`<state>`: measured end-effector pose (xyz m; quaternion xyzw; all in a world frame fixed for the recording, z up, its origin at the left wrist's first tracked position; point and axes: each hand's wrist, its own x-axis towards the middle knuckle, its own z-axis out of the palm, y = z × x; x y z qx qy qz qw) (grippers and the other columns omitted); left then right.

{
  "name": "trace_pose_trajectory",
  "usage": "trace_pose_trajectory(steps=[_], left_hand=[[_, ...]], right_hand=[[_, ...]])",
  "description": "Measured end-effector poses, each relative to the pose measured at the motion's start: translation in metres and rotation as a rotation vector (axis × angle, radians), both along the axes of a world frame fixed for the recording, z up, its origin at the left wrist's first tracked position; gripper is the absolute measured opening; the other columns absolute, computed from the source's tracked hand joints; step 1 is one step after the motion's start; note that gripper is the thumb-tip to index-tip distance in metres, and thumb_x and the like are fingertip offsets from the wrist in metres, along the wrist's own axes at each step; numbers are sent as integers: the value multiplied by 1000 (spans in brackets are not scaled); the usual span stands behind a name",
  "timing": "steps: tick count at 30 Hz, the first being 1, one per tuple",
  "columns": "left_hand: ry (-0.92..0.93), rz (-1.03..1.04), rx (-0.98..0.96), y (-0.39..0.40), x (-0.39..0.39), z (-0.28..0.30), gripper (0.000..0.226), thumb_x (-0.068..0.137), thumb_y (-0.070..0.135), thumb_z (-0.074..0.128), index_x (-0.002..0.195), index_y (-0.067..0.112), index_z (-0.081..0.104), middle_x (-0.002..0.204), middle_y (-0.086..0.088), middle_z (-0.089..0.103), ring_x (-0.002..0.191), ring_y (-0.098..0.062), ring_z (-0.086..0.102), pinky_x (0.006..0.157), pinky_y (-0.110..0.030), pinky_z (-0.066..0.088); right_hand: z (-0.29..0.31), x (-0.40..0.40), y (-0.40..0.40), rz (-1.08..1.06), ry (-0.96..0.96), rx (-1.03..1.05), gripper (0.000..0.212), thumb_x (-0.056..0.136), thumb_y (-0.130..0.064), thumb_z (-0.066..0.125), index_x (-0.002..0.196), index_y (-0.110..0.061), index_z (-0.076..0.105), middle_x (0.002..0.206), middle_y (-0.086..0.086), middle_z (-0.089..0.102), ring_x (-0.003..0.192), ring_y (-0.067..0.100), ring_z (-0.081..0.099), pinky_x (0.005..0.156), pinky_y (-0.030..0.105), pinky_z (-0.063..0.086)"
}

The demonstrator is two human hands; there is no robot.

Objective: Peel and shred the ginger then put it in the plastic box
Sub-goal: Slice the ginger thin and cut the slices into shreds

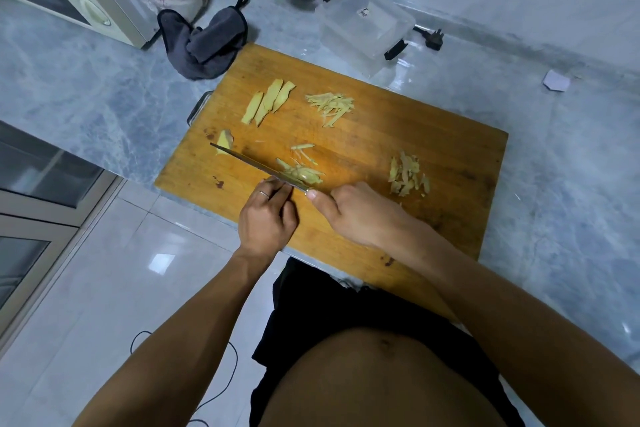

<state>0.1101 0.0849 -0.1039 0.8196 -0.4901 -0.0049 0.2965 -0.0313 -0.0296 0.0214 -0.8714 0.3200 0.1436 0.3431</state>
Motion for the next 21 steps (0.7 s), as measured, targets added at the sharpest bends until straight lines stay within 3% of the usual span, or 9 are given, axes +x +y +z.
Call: trace_pose_trajectory(steps=[9, 13, 18, 21], left_hand=[[-31, 46, -14, 0, -4, 6, 26, 83, 15, 47, 75, 6, 70, 80, -12, 61, 72, -26, 53, 56, -22, 29], [-23, 70, 11, 1, -4, 6, 28, 82, 16, 45, 69, 4, 67, 77, -15, 59, 64, -32, 55, 50, -24, 37], [10, 32, 1, 0, -2, 3, 33, 84, 15, 46, 93, 5, 75, 97, -12, 67, 88, -31, 66, 59, -27, 48], [21, 23, 6, 1, 0, 1, 33, 84, 15, 47, 95, 4, 75, 99, -12, 68, 90, -32, 66, 60, -29, 49]], right_hand=[[-8, 8, 5, 25, 16, -29, 57, 103, -59, 24, 66, -19, 41, 75, 10, 49, 64, 29, 49, 49, 31, 28], [-11, 6, 10, 30, 8, -41, 52, 103, -58, 25, 65, -24, 35, 71, 5, 43, 65, 28, 44, 49, 33, 25], [-7, 4, 2, -13, -16, -1, 64, 103, -59, 24, 74, -10, 53, 77, 11, 55, 71, 32, 56, 58, 37, 41], [-5, 0, 1, 3, -26, -10, 62, 103, -59, 24, 66, -14, 47, 73, 11, 52, 67, 29, 52, 58, 35, 38]])
